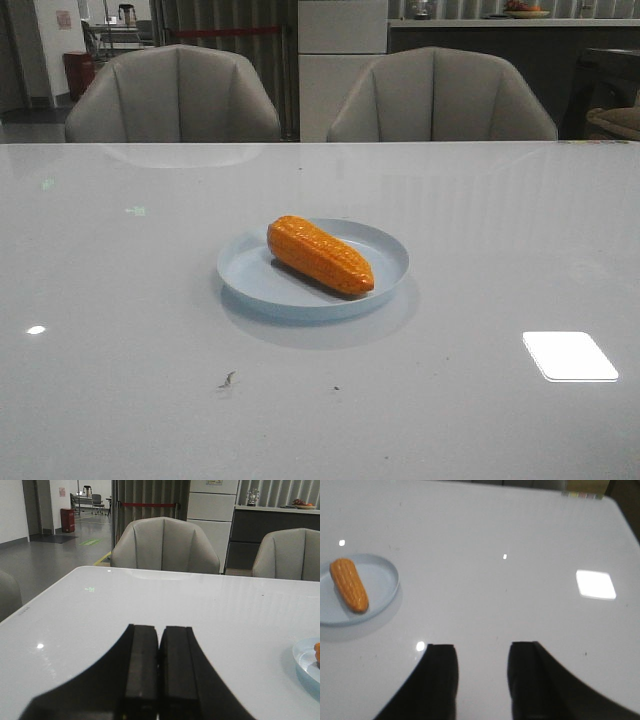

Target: Place corn on plate with both arms

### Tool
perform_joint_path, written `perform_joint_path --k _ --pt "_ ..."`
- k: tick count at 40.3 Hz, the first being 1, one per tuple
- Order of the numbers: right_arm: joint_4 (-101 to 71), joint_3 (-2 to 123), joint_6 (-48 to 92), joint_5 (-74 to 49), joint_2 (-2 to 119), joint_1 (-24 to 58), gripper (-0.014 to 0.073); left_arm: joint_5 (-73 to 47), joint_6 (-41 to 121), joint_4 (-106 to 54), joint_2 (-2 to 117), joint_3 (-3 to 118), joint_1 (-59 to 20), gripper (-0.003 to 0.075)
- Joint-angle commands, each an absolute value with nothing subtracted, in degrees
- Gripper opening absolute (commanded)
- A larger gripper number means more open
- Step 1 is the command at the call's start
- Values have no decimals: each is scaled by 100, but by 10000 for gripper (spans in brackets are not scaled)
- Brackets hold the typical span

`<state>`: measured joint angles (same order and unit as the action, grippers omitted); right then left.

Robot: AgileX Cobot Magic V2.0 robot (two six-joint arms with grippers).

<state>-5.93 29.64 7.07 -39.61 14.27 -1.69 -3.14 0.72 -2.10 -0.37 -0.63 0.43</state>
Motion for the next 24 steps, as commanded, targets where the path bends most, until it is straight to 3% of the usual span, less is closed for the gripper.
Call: perform_joint_path --k 1,9,24 --pt "-641 2723 728 -2705 987 -192 206 216 0 -265 -48 -275 37 94" --pt "-641 1878 728 -1549 68 -192 47 216 0 -265 -48 -275 37 94" --pt "-641 123 728 394 -197 -170 50 226 0 -265 -48 -275 37 94"
